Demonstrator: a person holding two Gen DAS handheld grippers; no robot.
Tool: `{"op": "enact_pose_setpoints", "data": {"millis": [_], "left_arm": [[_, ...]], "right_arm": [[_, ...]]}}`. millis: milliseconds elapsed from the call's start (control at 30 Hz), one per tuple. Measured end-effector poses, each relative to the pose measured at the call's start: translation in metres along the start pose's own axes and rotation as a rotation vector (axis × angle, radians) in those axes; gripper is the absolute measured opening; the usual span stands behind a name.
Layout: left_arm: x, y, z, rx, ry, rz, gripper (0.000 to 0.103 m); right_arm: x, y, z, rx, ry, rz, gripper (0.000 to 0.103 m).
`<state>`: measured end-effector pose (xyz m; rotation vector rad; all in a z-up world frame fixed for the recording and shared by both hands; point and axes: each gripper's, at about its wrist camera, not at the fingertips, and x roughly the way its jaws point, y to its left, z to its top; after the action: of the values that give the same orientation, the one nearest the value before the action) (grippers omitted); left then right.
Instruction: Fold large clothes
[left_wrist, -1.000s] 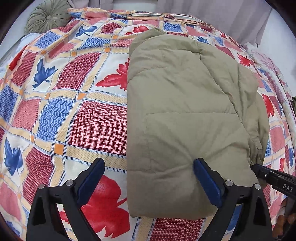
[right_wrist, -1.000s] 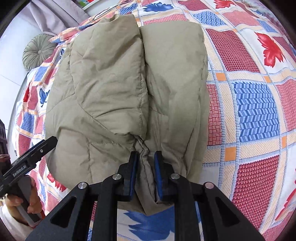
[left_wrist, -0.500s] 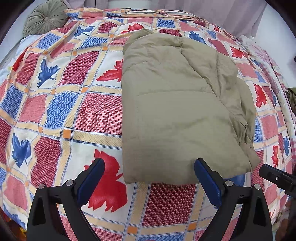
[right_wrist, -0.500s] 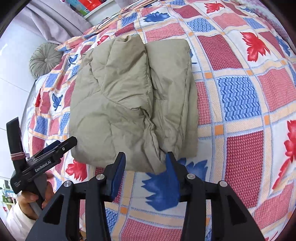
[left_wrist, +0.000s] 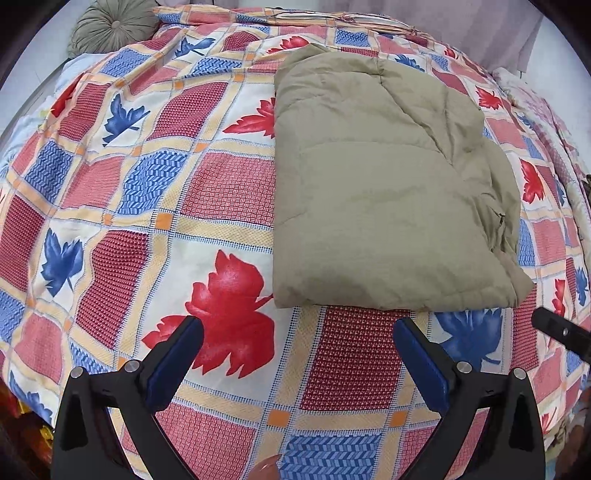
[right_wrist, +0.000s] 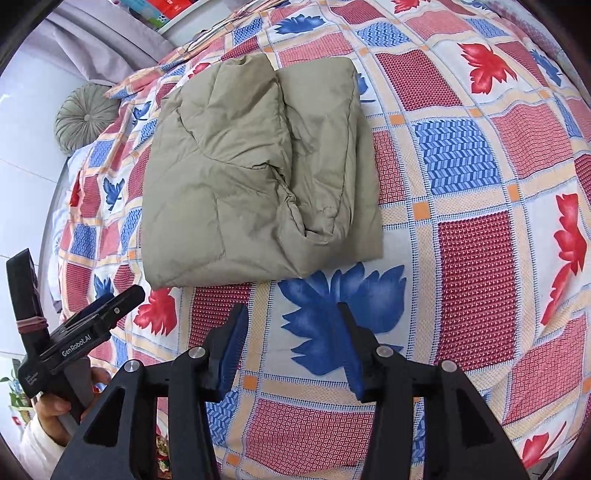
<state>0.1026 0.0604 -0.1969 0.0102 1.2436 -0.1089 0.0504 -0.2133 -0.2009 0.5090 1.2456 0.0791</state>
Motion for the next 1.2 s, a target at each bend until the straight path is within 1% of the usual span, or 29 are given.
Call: {"op": "enact_pose_setpoints", "data": {"millis": [67,167,233,267,333,400,467,567,700,833,967,1100,1133,1167,1200], "left_arm": [[0.0,0.004,-0.002,-0.014,0.0,-0.01,0.103],[0.0,0.008,-0.004,-0.017,0.002,0.001,0.103],[0.0,0.01,-0.005,-0.02,0.001,0.008,0.103],[-0.001,0.012,-0.005,-0.022,0.002,0.011,0.103],[-0.001,0.015,-0.006,-0.028,0.008,0.009,0.103],[-0.002,0.018,-0.007,-0.039,0.01,0.014,0.103],[-0.003,0.02,-0.007,-0.043,0.016,0.017,0.103],[-0.006,0.022,-0.007,-0.054,0.033,0.006,0.103],[-0.023,0.02,-0.005,-0.04,0.012,0.02,0.103],[-0.04,0.016,-0.004,-0.021,-0.005,0.03,0.103],[-0.061,0.014,-0.005,-0.006,-0.024,0.033,0.103],[-0.086,0.012,-0.008,0.013,-0.028,0.023,0.103],[-0.091,0.011,-0.009,0.012,-0.028,0.021,0.103],[-0.098,0.011,-0.01,0.011,-0.025,0.014,0.103],[-0.104,0.011,-0.011,0.012,-0.023,0.009,0.103]], "right_arm": [[0.0,0.003,0.005,-0.008,-0.03,-0.022,0.051],[0.005,0.007,0.022,-0.019,-0.09,-0.063,0.051],[0.014,0.007,0.032,-0.019,-0.095,-0.087,0.051],[0.022,0.006,0.037,-0.019,-0.082,-0.109,0.051],[0.044,0.0,0.04,-0.006,-0.027,-0.164,0.05],[0.058,-0.009,0.04,0.018,0.017,-0.162,0.05],[0.062,-0.014,0.037,0.029,0.033,-0.157,0.05],[0.052,-0.012,0.033,0.024,0.035,-0.14,0.05],[0.027,-0.006,0.026,-0.007,0.031,-0.125,0.051],[0.003,-0.004,0.014,-0.001,0.047,-0.088,0.052],[-0.02,0.007,0.001,0.005,0.041,-0.066,0.065],[-0.042,0.024,-0.008,-0.002,0.024,-0.054,0.069],[-0.048,0.029,-0.01,-0.007,0.014,-0.063,0.077],[-0.057,0.035,-0.011,-0.017,-0.002,-0.072,0.083],[-0.064,0.04,-0.012,-0.024,-0.014,-0.073,0.083]]}}
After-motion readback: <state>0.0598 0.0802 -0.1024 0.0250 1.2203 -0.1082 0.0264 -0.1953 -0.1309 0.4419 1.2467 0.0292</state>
